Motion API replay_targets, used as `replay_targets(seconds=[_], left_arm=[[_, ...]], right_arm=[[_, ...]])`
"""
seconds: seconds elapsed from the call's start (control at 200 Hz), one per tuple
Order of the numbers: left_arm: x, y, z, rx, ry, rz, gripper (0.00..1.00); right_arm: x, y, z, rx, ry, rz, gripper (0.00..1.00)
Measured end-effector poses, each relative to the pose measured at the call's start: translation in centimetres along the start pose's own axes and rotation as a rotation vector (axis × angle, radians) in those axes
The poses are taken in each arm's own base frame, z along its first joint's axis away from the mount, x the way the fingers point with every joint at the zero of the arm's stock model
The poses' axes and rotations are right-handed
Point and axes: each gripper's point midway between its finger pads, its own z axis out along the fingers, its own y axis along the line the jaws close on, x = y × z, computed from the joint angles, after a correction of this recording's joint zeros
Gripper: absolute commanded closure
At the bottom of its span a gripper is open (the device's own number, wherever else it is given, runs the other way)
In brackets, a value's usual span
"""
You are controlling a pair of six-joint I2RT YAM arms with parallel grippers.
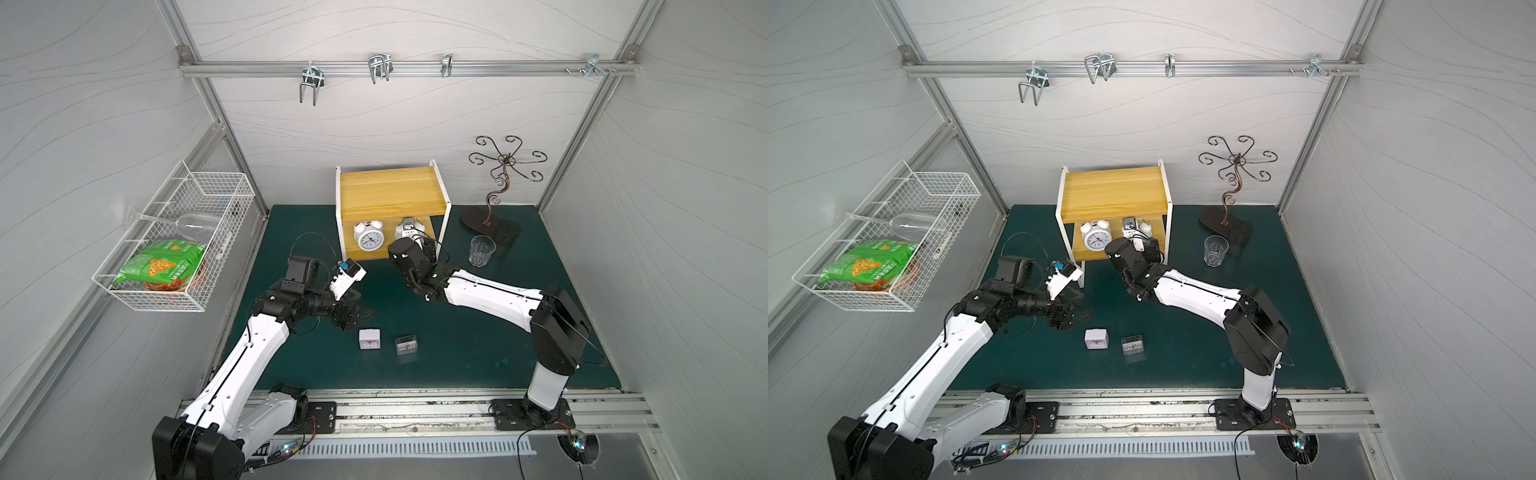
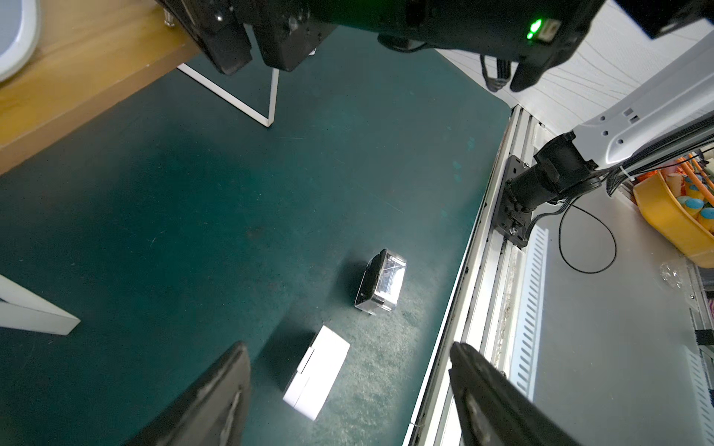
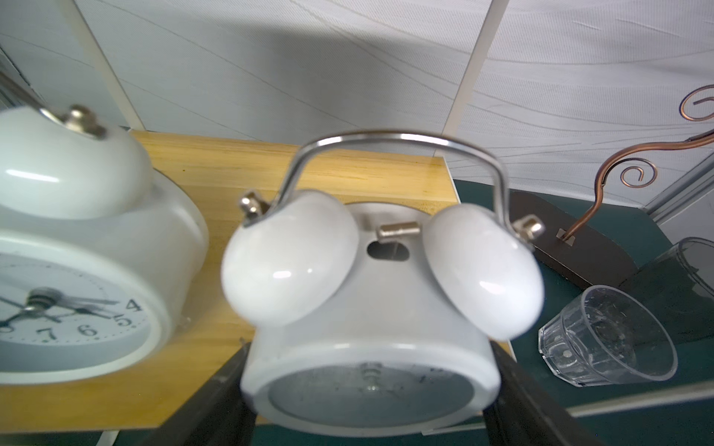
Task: Place the alarm clocks on the shelf by style
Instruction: Place the alarm on the shelf.
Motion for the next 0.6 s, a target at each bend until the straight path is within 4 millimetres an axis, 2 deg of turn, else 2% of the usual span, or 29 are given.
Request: replay_targets(seconds=[0.145,0.335,0.6], left_arm=[[-0.05,-0.08,-0.08,0.0,-0.003,0.003,0.17],[-0.06,-0.08,-0.08,0.0,-0.003,0.003,0.17],[-0.07,-0.12,-0.08,0.003,-0.004,0.003,0.17]], right_arm=[[0.02,-0.23,0.12,0.011,-0.001,0.006,0.28],[0.01,-0.24,0.18,0.015,-0.002,0.007,0.22],[0.06,-0.24,0.19,0.016,0.0,0.01,0.03]])
